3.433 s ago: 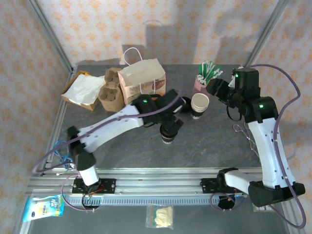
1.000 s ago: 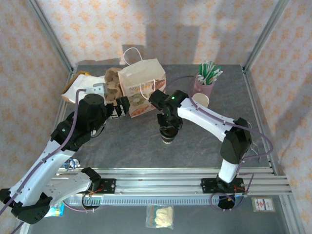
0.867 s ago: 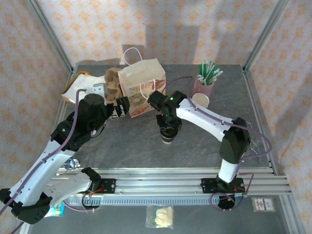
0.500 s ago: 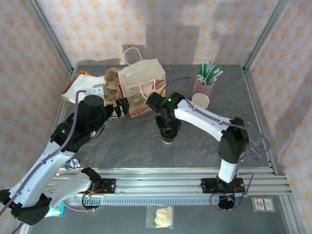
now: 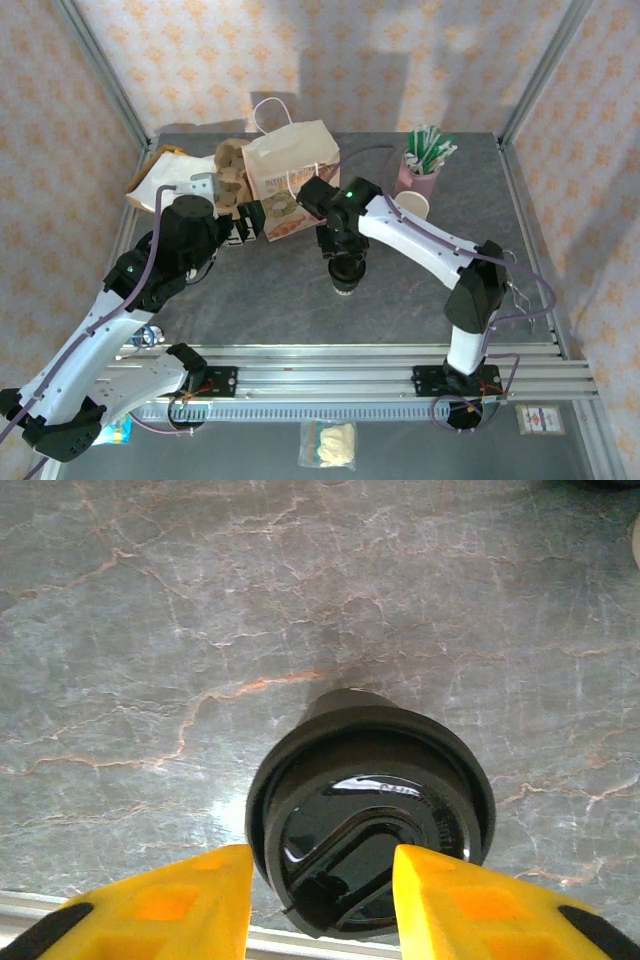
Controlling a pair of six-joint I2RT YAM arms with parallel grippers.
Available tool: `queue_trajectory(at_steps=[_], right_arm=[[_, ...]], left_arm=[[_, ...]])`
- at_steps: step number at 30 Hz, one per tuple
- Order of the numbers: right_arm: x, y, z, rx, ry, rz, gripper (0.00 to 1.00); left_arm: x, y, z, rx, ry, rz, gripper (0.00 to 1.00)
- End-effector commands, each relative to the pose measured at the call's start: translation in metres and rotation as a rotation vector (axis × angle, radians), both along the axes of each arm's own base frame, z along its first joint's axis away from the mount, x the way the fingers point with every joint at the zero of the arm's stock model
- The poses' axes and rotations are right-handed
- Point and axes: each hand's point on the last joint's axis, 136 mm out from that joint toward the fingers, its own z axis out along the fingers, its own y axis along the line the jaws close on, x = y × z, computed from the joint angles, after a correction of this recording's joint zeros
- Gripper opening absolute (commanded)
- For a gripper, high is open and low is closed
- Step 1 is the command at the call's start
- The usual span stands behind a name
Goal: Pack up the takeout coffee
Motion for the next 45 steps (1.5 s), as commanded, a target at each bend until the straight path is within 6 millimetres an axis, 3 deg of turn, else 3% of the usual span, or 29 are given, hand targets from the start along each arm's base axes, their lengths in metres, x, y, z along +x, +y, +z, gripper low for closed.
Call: queue_trajectory(at_steps=[1, 5, 22, 37, 41, 45], right_arm=[[-0.005, -0.022, -0.003, -0.073, -0.003, -0.031, 0.41], [-0.006, -0.030, -0.015, -0.110, 0.011, -0.042, 0.41], [-0.006, -0.021, -0.044, -0.120, 0.062, -0.026, 0.41], [-0.020, -0.037, -0.079, -0.171, 0.127, -0.035, 0.37], [-0.016, -0.035, -0.074, -0.160, 0.116, -0.037, 0.37], [-0.006, -0.028, -0.053, -0.136, 0.075, -0.040, 0.38]], left_arm=[[0.002, 0.001, 0.002, 0.010, -0.020, 0.000, 0.99], [0.003, 0.001, 0.003, 0.014, -0.019, 0.000, 0.99], [0.005, -0.001, -0.006, 0.036, -0.005, -0.011, 0.99], [0.005, 0.000, -0.013, 0.065, 0.003, -0.017, 0.99], [0.005, 0.000, -0.012, 0.071, 0.004, -0.019, 0.99], [0.005, 0.000, -0.003, 0.062, -0.008, -0.020, 0.99]])
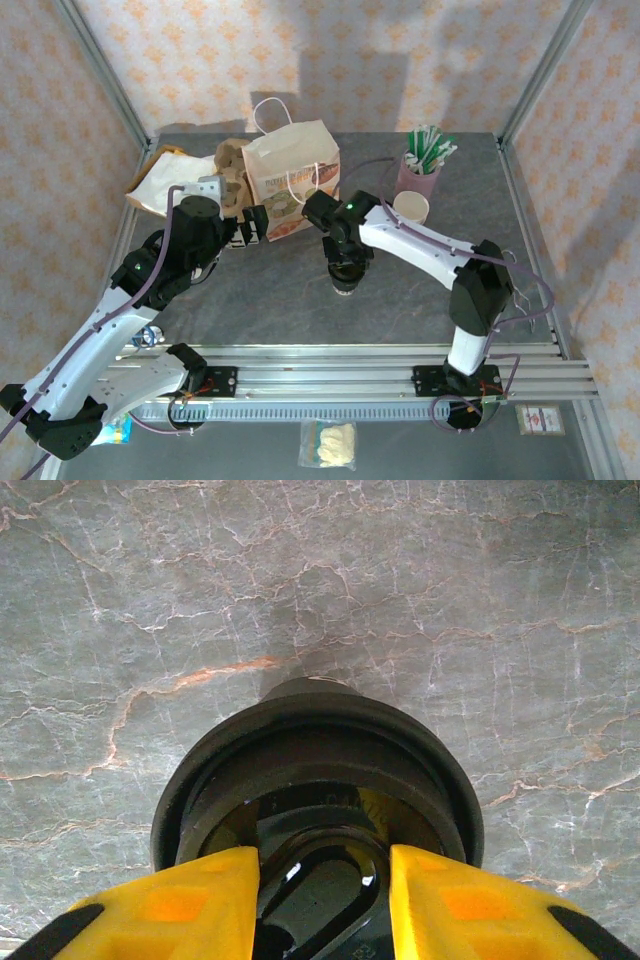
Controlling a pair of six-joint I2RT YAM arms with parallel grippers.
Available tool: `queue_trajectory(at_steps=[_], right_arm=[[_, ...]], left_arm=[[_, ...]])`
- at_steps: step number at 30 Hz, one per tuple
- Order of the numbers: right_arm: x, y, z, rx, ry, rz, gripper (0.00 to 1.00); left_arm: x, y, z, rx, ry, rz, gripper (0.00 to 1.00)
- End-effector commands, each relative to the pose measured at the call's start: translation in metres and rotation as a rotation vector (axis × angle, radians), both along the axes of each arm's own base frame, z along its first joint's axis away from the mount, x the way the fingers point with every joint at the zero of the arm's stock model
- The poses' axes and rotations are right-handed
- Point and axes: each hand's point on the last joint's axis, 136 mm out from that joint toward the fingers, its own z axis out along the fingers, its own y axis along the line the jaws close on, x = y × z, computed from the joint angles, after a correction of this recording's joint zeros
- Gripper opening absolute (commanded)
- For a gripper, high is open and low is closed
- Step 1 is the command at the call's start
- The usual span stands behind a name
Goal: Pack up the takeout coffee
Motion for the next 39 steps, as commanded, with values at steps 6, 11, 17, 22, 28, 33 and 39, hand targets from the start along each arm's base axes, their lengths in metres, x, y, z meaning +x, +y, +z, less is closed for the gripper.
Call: queue_trajectory(at_steps=[6, 11, 17, 22, 28, 33, 39], right_arm=[[0.012, -0.001, 0.027, -0.027, -0.016, -0.024, 0.41], [0.015, 0.006, 0.049, 0.038, -0.051, -0.032, 0.45], [0.017, 0.005, 0.077, 0.099, -0.108, -0.041, 0.54], [0.026, -0.010, 0.115, 0.140, -0.235, -0.058, 0.66], [0.038, -0.027, 0.174, 0.297, -0.426, -0.118, 0.69], [0.044, -0.040, 0.228, 0.497, -0.582, -0.190, 0.70], [0.045, -0.036, 0.236, 0.557, -0.585, -0.165, 0.72]], left_arm=[[-0.001, 0.002, 0.030, -0.034, -0.053, 0.004, 0.99], [-0.006, 0.005, 0.044, -0.062, -0.070, 0.011, 0.99], [-0.018, 0.015, 0.061, -0.100, -0.092, 0.034, 0.99], [-0.028, 0.021, 0.067, -0.135, -0.062, 0.060, 0.99], [-0.029, 0.018, 0.056, -0.190, 0.064, 0.113, 0.99], [-0.019, 0.002, 0.043, -0.236, 0.191, 0.139, 0.99], [0.011, -0.019, 0.033, -0.231, 0.288, 0.151, 0.97]])
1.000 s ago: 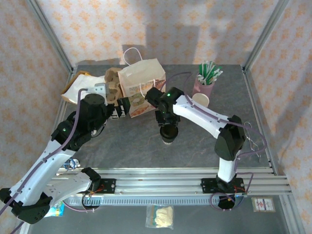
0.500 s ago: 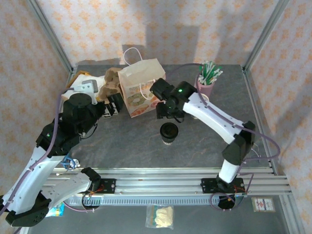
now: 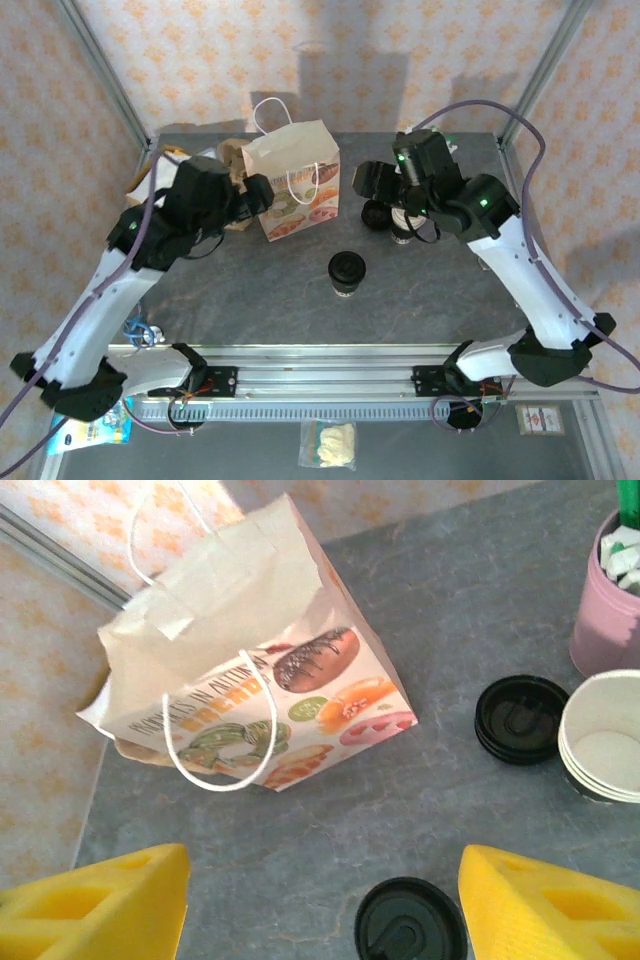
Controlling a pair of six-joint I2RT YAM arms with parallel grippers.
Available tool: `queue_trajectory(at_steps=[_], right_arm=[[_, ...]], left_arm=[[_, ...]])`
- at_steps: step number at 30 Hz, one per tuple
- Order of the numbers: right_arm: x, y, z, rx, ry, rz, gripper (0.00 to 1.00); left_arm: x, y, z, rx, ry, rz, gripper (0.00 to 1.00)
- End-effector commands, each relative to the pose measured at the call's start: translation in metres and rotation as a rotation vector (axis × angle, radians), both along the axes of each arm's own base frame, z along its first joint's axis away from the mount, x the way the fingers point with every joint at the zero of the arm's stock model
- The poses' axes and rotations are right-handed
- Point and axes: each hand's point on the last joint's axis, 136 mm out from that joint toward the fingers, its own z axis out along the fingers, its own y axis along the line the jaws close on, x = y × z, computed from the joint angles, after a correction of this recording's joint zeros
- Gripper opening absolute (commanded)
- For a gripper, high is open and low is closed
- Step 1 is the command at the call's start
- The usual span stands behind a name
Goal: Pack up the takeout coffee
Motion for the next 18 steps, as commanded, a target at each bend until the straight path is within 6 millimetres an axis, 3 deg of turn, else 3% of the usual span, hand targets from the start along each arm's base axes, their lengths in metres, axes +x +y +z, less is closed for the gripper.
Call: queue_trajectory(at_steps=[1, 4, 8, 11, 14, 18], right_arm=[[0.010, 0.013, -0.009, -0.001, 0.008, 0.022, 0.72], [0.012, 0.015, -0.004, 0.000, -0.013, 0.040, 0.72], [0.014, 0.022, 0.000, 0.004, -0.034, 0.079, 0.72], [0.019, 0.030, -0.008, -0.031, -0.016, 0.116, 0.72], [0.023, 0.035, -0.021, -0.075, 0.009, 0.142, 0.72], [0.025, 0.038, -0.037, -0.103, 0.030, 0.157, 0.73]], left_arm=[[0.007, 0.004, -0.006, -0.018, 0.077, 0.051, 0.96], [0.028, 0.028, -0.017, -0.043, 0.134, 0.176, 0.91], [0.058, 0.056, -0.021, -0.205, 0.142, 0.325, 0.83], [0.078, 0.073, -0.030, -0.297, 0.137, 0.412, 0.78], [0.102, 0.072, -0.039, -0.357, 0.148, 0.383, 0.71], [0.126, 0.054, -0.023, -0.313, 0.151, 0.306, 0.71]])
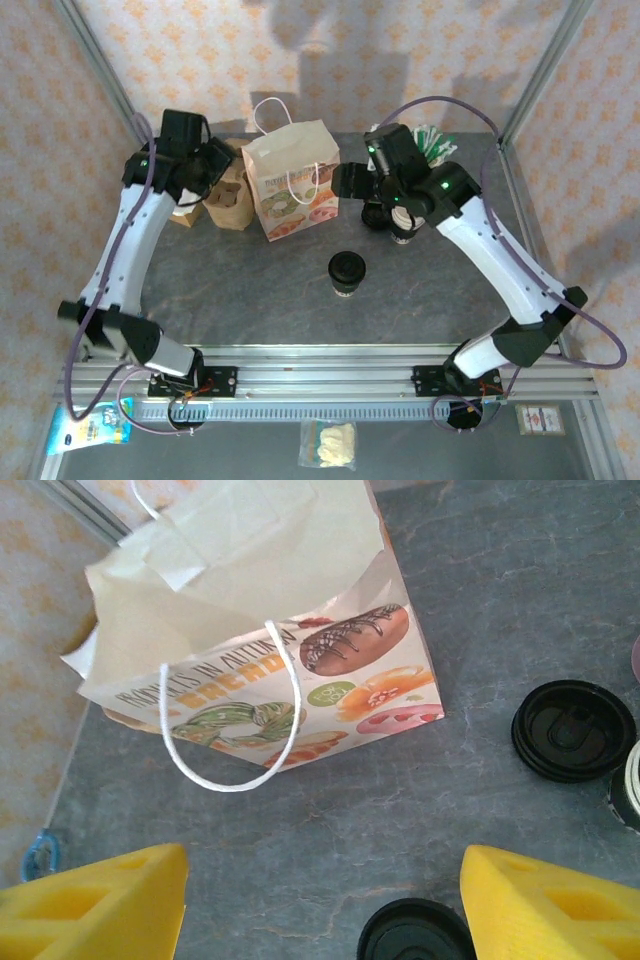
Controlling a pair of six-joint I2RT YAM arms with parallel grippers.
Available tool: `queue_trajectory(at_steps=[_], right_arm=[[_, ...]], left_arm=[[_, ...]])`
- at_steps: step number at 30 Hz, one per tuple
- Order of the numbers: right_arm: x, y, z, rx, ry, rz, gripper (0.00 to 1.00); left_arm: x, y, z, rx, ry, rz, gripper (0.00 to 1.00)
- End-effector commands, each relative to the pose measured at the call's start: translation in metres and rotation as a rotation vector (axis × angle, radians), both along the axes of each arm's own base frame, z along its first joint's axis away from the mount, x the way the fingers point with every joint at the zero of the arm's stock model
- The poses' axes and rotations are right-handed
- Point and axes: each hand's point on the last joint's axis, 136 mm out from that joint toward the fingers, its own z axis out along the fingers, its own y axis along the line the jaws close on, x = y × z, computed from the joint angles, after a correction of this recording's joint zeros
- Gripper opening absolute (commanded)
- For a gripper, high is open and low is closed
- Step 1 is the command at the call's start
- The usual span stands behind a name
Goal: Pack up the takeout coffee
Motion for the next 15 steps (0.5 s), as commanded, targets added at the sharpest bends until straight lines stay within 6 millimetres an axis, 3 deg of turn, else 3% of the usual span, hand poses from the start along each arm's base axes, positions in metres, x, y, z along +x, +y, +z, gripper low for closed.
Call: queue_trajectory(at_steps=[1, 5, 10, 13, 15], right_arm=[[-0.001, -0.001, -0.005, -0.017, -0.010, 0.028, 0.73], [-0.002, 0.002, -0.015, -0.002, -0.001, 0.033, 0.73], [-0.005, 0.000, -0.017, -0.002, 0.010, 0.026, 0.73], [-0.011, -0.007, -0.028, -0.022, 0.038, 0.015, 0.73], [-0.021, -0.013, -0.047, -0.060, 0.092, 0.027, 0.73]], left_arm=[[0.020, -0.027, 0.024, -0.014, -0.053, -0.096, 0.71], [0.027, -0.047, 0.017, 0.028, -0.009, -0.166, 0.71], [0.016, -0.029, -0.013, 0.165, 0.146, -0.128, 0.65], [0.015, -0.025, -0.010, 0.175, 0.137, -0.108, 0.63], [0.015, -0.027, 0.000, 0.156, 0.103, -0.100, 0.62]])
